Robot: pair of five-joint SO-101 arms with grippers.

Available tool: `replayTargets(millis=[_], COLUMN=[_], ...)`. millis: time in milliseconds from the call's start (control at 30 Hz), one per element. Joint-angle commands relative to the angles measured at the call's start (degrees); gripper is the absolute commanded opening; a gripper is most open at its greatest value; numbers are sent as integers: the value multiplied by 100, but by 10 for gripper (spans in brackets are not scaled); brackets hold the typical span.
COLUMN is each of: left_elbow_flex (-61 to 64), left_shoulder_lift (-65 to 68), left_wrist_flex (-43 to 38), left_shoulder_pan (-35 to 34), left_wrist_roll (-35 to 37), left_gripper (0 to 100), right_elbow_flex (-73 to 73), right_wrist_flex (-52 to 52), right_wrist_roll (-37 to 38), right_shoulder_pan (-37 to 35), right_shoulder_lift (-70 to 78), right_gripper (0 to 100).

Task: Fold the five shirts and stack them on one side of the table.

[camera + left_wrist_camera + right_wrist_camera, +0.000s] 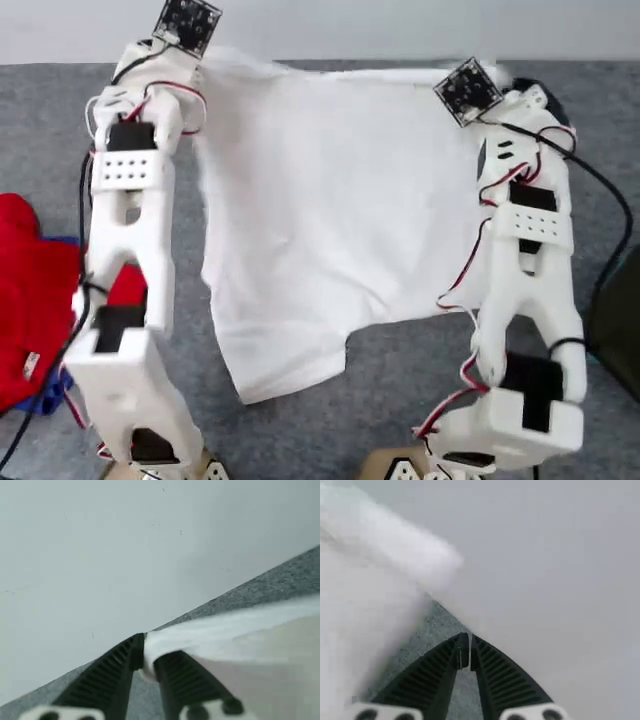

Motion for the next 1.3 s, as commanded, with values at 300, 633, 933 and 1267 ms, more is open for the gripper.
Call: replayTargets(millis=[300,633,933,1267], left_elbow_flex=[-2589,-2897,-3714,-4268], left_shoulder_lift=[1266,1521,1503,1538], left_wrist_flex=[1363,3499,4097,4229], left_shoulder_pan=[308,264,114,105], left_wrist_roll=[-35,-35,615,563], left_gripper=[6,9,157,160], right_elbow_flex=[-1143,-1116,-1116,-1116], right_wrist_flex=[-365,1754,3591,4576], right_wrist_roll=[202,-413,-1099,-1486], right_shoulder_pan=[-101,-84,-84,-84], right_shoulder_lift=[857,479,66,-259], right_gripper=[11,11,11,11])
